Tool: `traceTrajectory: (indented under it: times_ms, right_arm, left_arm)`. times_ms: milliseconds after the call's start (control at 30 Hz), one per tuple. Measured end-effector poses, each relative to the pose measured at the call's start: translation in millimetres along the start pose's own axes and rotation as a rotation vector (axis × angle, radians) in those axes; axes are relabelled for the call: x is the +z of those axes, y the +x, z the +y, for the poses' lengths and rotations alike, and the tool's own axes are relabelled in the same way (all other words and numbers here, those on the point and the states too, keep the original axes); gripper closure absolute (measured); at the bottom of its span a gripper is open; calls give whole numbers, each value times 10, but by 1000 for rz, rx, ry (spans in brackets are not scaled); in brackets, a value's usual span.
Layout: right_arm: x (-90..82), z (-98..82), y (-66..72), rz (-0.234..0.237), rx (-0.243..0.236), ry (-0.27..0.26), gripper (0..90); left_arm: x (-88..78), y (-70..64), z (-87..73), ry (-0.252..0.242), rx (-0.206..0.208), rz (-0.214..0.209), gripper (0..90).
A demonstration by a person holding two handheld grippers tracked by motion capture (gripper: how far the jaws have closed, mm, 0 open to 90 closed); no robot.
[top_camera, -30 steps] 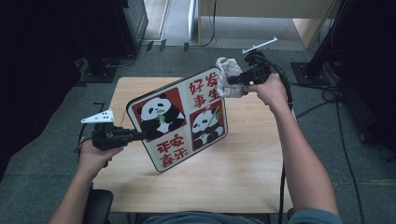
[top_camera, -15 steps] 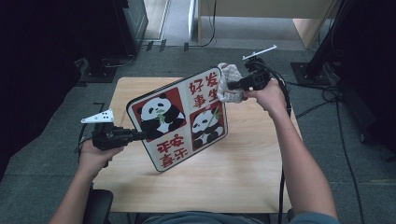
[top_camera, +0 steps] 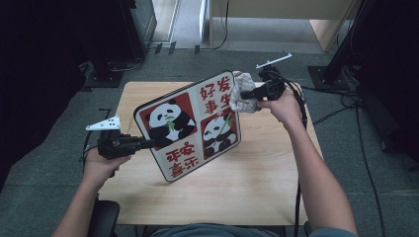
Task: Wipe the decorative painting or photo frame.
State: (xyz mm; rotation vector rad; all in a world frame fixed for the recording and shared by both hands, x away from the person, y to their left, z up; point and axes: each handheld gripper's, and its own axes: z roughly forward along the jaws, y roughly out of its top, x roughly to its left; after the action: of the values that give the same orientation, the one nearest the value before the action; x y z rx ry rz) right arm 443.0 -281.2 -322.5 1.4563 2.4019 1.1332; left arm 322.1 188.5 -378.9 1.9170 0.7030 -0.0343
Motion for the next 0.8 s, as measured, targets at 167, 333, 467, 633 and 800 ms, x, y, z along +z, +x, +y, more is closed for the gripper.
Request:
traceTrajectory:
  times_ms: [167,333,467,633,800]
  right_arm:
    - [24,-52,-17,2,3,7,623]
    - [57,-101,-28,1,8,5,623]
    - [81,-147,-39,3,16,-4,623]
    - [126,-203,-63,9,24,5,622]
    - [154,-262,-67,4,31,5,622]
  left_arm:
    - [1,-1,-1,0,3,0,787]
    - [2,-2,-2,-1,2,1,787]
    - [3,0,-3,-2,2,0,787]
    - [4,-1,-3,-2,3,0,787]
    - [5,-1,-4,-3,1,-1,787]
